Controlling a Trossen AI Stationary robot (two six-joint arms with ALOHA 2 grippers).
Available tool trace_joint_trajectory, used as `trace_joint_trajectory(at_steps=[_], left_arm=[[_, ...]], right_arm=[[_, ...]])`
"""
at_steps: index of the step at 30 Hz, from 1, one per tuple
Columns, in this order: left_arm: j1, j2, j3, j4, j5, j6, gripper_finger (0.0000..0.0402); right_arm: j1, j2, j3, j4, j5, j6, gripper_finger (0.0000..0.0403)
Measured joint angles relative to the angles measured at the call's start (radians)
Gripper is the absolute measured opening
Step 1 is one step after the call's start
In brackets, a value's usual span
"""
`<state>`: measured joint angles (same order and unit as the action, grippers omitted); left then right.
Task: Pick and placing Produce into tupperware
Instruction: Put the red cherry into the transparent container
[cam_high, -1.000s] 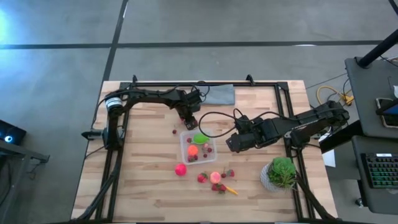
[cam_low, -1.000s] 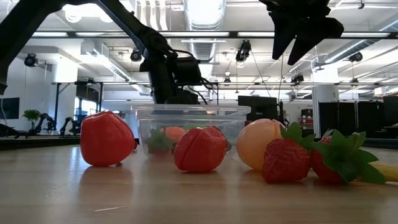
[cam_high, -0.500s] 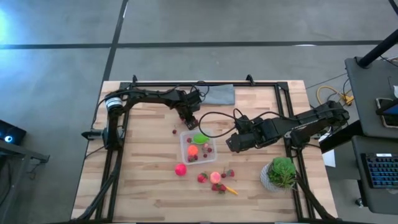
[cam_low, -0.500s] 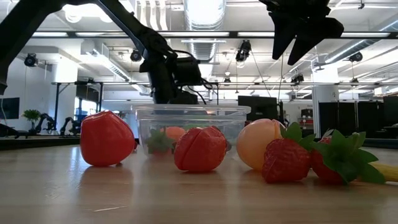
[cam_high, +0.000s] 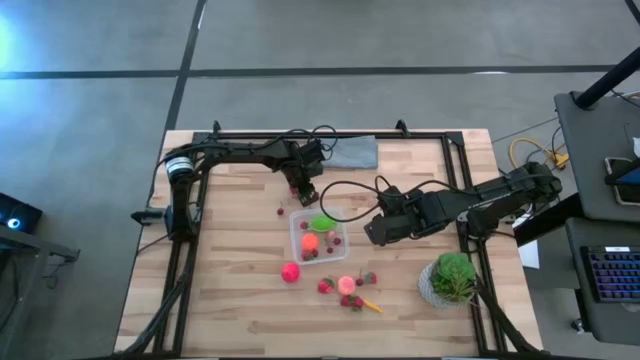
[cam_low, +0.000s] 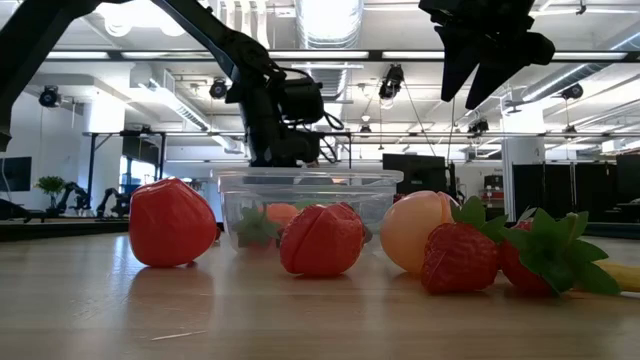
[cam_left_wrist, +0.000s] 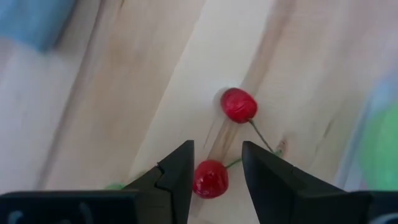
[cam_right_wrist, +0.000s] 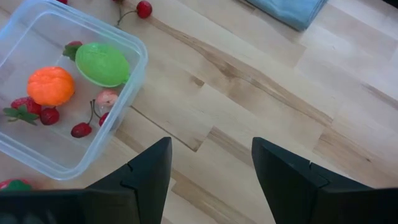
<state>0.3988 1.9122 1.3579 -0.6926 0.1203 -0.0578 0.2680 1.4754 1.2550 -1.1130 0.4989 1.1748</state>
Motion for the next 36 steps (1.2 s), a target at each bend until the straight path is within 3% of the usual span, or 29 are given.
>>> trace_joint_trajectory(at_steps=[9, 14, 17, 36], left_arm=[[-0.019, -0.032, -0.005, 0.028, 0.003, 0.295, 0.0120], [-0.039, -0.033, -0.015, -0.030, 0.001, 0.617, 0.0120], [-0.038, -0.038, -0.023, -0.063, -0.031, 0.728, 0.0120], [-0.033, -0.039, -0.056, -0.017, -0.051, 0.877, 0.0120]], right_arm=[[0.000, 0.000, -0.002, 0.002, 0.000, 0.000, 0.0215], [0.000, 0.000, -0.002, 0.003, -0.001, 0.003, 0.0215], [0.000, 0.000, -0.002, 0.003, -0.008, 0.004, 0.0215], [0.000, 0.000, -0.010, 0.003, -0.004, -0.013, 0.0215]])
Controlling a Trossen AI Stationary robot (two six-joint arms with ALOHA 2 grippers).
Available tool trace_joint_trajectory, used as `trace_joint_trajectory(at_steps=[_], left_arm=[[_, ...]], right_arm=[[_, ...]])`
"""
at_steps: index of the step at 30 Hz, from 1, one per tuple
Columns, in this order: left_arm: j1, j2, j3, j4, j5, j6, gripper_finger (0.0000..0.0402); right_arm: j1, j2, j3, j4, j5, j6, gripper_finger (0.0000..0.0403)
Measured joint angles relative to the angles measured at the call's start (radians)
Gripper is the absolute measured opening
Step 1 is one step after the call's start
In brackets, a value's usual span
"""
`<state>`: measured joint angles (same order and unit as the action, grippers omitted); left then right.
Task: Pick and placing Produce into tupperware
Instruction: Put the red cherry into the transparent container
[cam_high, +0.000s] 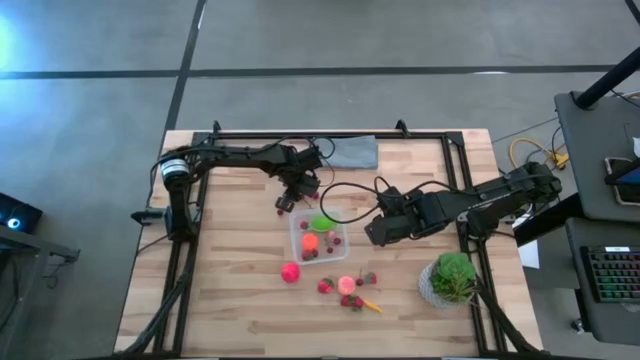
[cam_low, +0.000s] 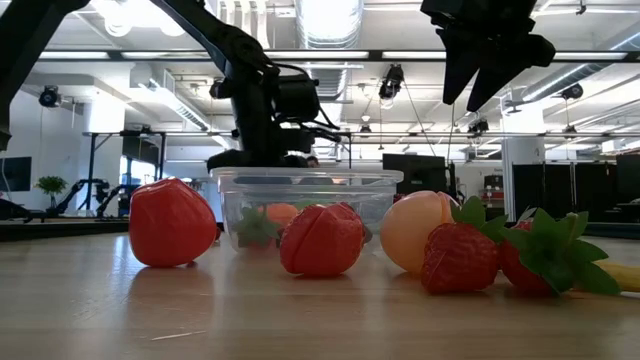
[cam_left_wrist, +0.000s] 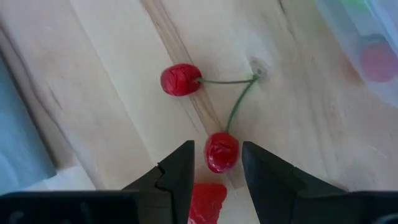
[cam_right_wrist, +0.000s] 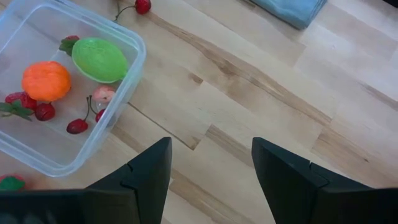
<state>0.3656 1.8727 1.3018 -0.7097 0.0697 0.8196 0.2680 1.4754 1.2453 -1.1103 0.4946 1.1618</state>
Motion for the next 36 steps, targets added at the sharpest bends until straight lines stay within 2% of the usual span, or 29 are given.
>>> trace_joint_trajectory(at_steps=[21, 36], left_arm=[[0.001, 0.017, -0.072, 0.060, -0.007, -0.001, 0.0120], [0.001, 0.016, -0.071, 0.082, -0.042, -0.002, 0.0117]], right_arm=[[0.000, 0.000, -0.003, 0.001, 0.001, -0.002, 0.0215], [0.000, 0.000, -0.004, 0.000, 0.002, -0.002, 0.0215]])
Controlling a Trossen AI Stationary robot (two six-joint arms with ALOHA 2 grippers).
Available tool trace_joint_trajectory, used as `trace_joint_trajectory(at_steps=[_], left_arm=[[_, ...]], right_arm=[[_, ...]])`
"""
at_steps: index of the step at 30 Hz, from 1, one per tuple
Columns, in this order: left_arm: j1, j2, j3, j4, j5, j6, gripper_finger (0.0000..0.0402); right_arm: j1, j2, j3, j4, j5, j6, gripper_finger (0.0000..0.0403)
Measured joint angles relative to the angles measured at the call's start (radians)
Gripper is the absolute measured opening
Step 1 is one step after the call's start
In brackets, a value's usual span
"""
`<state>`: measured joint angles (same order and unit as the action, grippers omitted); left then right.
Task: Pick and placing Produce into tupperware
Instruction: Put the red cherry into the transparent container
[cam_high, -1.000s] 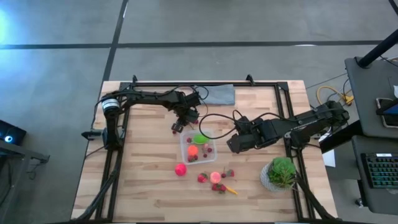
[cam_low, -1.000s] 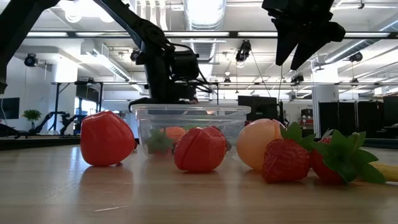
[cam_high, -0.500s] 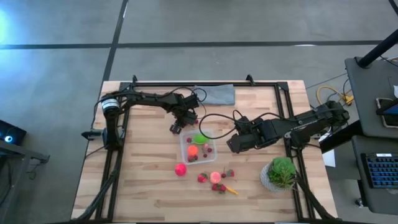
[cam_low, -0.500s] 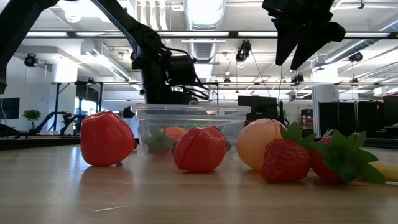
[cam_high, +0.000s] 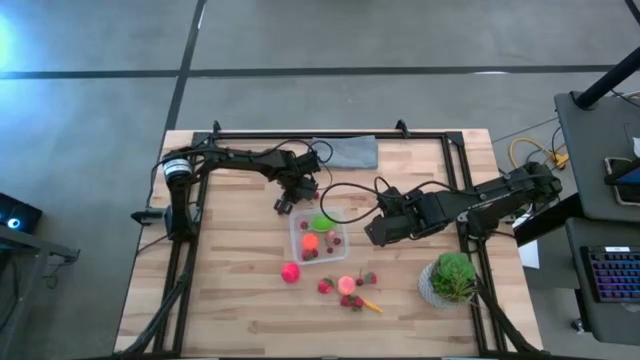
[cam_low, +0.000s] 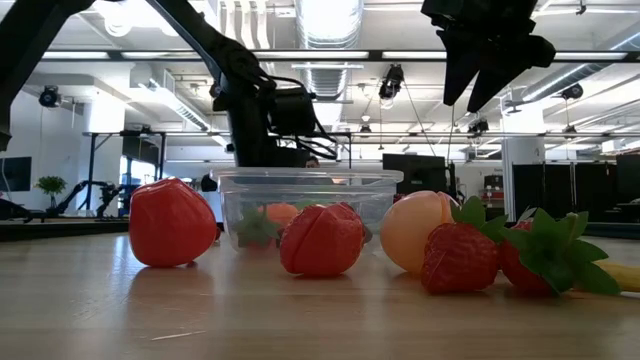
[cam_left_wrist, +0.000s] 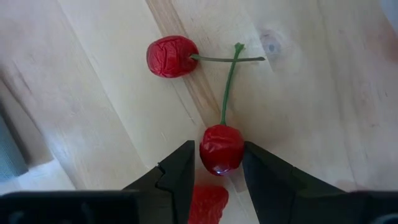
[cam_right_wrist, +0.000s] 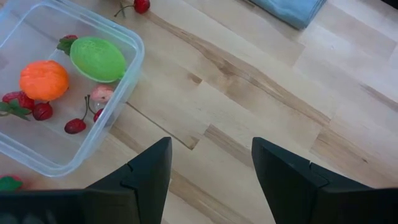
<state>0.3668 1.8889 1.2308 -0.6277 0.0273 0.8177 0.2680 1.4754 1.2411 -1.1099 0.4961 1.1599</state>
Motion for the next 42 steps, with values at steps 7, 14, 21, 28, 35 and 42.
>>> trace_joint_trajectory(at_steps=[7, 14, 21, 28, 35, 42], left_arm=[[0.000, -0.001, 0.000, 0.001, -0.001, -0.001, 0.0076], [0.000, -0.002, 0.001, 0.001, -0.002, -0.002, 0.0069], [0.000, -0.033, 0.002, 0.014, -0.019, -0.026, 0.0068], [-0.004, -0.146, 0.002, 0.001, -0.020, -0.094, 0.0068], [-0.023, -0.316, 0.002, -0.037, 0.162, -0.291, 0.0068], [-0.133, -0.349, -0.001, -0.042, 0.280, -0.472, 0.0068]], right_arm=[[0.000, 0.000, 0.000, 0.000, 0.000, 0.000, 0.0215], [0.000, 0.000, 0.000, 0.000, 0.000, 0.000, 0.0215], [0.000, 0.000, 0.000, 0.000, 0.000, 0.000, 0.0215], [0.000, 0.000, -0.001, 0.000, 0.000, 0.000, 0.0215], [0.000, 0.000, -0.002, 0.001, 0.000, -0.017, 0.0215], [0.000, 0.000, -0.004, 0.000, 0.002, -0.067, 0.0215]])
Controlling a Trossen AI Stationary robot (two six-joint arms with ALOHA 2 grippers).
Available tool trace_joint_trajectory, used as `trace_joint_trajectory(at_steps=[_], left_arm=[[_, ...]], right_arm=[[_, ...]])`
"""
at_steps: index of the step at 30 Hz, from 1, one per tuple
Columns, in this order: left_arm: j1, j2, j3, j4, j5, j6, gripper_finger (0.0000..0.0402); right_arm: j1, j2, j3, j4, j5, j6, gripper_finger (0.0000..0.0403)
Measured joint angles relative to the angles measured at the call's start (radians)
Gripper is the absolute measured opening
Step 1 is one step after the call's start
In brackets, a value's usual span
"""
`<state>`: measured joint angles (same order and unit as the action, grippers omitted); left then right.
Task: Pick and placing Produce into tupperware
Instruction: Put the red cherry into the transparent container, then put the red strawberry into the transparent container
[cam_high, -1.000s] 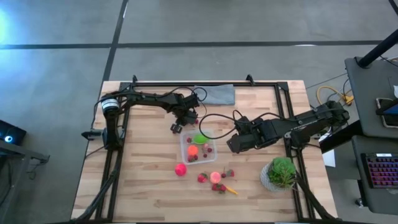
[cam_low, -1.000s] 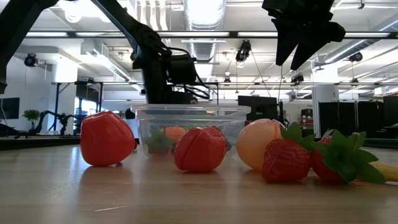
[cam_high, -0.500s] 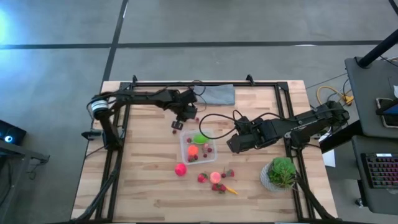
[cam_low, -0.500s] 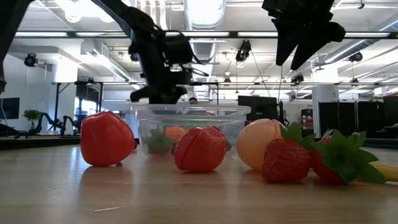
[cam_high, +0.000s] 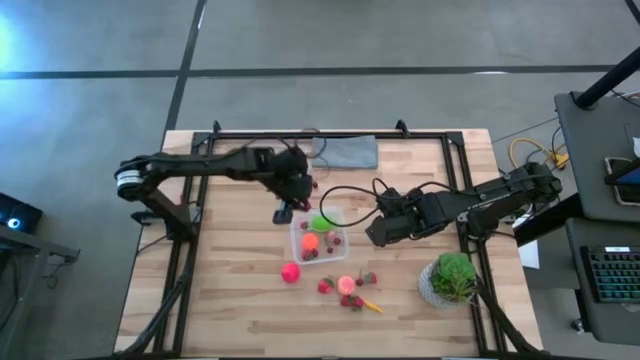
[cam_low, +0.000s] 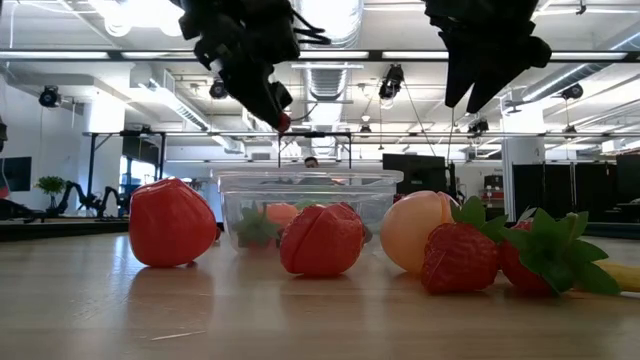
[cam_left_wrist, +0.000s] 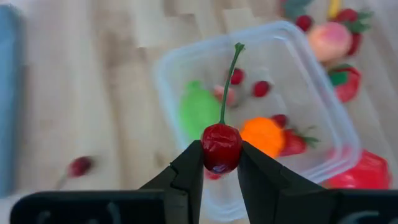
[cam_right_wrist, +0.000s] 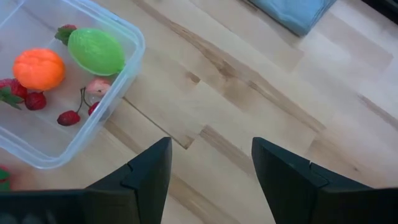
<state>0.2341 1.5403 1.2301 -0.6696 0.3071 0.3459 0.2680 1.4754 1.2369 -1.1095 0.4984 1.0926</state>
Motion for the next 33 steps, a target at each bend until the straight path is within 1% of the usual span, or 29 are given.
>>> trace_joint_trajectory(at_steps=[6, 9, 12, 15, 19, 21, 25, 28, 31, 33], left_arm=[[-0.103, 0.115, 0.000, -0.003, -0.001, -0.080, 0.0068], [-0.124, 0.169, 0.000, -0.003, -0.005, -0.147, 0.0068], [-0.127, 0.193, 0.000, -0.001, -0.016, -0.246, 0.0073], [-0.127, 0.185, 0.000, 0.008, -0.066, -0.292, 0.0095], [-0.126, 0.164, 0.000, 0.017, -0.139, -0.375, 0.0144], [-0.126, 0.156, 0.000, 0.022, -0.150, -0.412, 0.0171], [-0.126, 0.148, 0.000, 0.020, -0.157, -0.418, 0.0217], [-0.127, 0.125, 0.000, -0.019, -0.157, -0.440, 0.0233], [-0.129, 0.094, 0.000, -0.052, -0.157, -0.500, 0.0237], [-0.139, 0.069, 0.000, -0.065, -0.159, -0.507, 0.0237]], right_arm=[[0.000, 0.000, -0.001, -0.001, -0.008, -0.027, 0.0215], [0.002, 0.000, -0.001, -0.002, -0.031, -0.035, 0.0215], [0.012, 0.000, -0.001, -0.003, -0.043, -0.038, 0.0215], [0.023, 0.000, -0.001, -0.005, -0.049, -0.031, 0.0215], [0.042, 0.000, -0.001, -0.010, -0.056, -0.031, 0.0215], [0.052, 0.000, -0.001, -0.010, -0.057, -0.031, 0.0215], [0.065, 0.000, -0.003, -0.011, -0.059, -0.037, 0.0215], [0.075, 0.000, -0.003, -0.011, -0.095, -0.073, 0.0215], [0.096, 0.000, -0.004, -0.010, -0.182, -0.136, 0.0215], [0.124, 0.000, -0.008, -0.010, -0.209, -0.175, 0.0215]])
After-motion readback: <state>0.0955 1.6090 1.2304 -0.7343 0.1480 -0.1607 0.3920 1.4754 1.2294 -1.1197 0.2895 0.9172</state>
